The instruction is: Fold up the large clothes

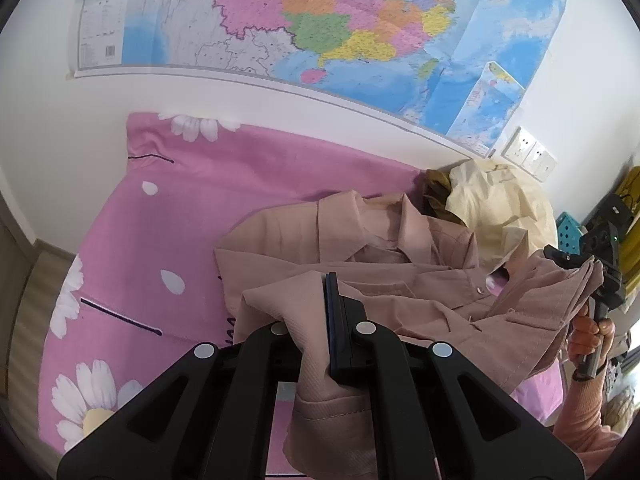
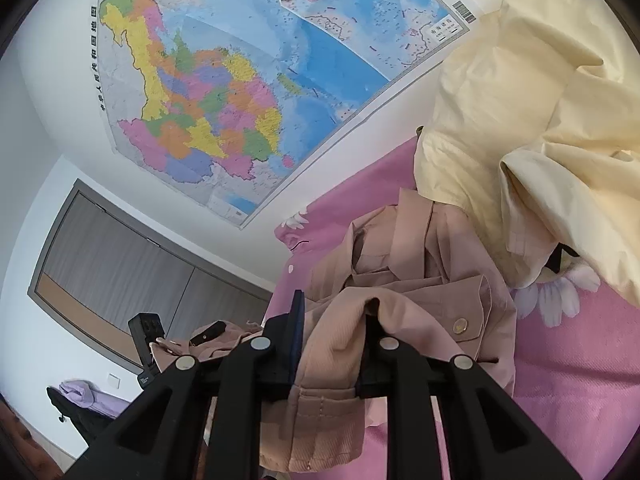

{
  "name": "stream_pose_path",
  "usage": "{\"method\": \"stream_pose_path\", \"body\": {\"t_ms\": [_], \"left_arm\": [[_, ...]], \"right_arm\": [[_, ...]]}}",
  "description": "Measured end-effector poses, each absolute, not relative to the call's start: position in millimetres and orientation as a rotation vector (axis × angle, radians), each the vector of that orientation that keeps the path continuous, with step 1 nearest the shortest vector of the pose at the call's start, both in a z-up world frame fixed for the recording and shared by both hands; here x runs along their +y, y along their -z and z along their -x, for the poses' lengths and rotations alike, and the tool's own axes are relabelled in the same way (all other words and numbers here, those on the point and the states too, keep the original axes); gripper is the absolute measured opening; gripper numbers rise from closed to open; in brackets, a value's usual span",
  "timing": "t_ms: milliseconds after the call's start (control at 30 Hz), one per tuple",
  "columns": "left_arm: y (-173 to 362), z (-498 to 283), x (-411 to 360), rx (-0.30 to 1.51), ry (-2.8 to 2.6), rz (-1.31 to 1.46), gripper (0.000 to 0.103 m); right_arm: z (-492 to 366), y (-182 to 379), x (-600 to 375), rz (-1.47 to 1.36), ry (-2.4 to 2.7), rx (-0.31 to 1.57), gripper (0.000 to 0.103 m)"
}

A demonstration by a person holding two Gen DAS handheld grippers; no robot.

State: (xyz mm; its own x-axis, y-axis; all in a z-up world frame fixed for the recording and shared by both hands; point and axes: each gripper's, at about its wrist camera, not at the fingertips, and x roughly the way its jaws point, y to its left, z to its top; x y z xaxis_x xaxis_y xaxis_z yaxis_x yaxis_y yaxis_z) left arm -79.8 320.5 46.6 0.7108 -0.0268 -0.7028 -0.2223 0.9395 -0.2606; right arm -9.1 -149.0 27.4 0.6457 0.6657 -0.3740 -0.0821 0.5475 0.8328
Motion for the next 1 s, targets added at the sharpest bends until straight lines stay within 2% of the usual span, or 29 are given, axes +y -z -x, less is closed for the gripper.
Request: {"method": "stream_pose_path", "body": {"t_ms": [1000], "left_arm": [[-34, 37, 341, 0.854, -0.151, 0.339, 0.007]], "right_arm": [[-34, -9, -154, -0.894, -0.402, 0.817, 0.020]]}}
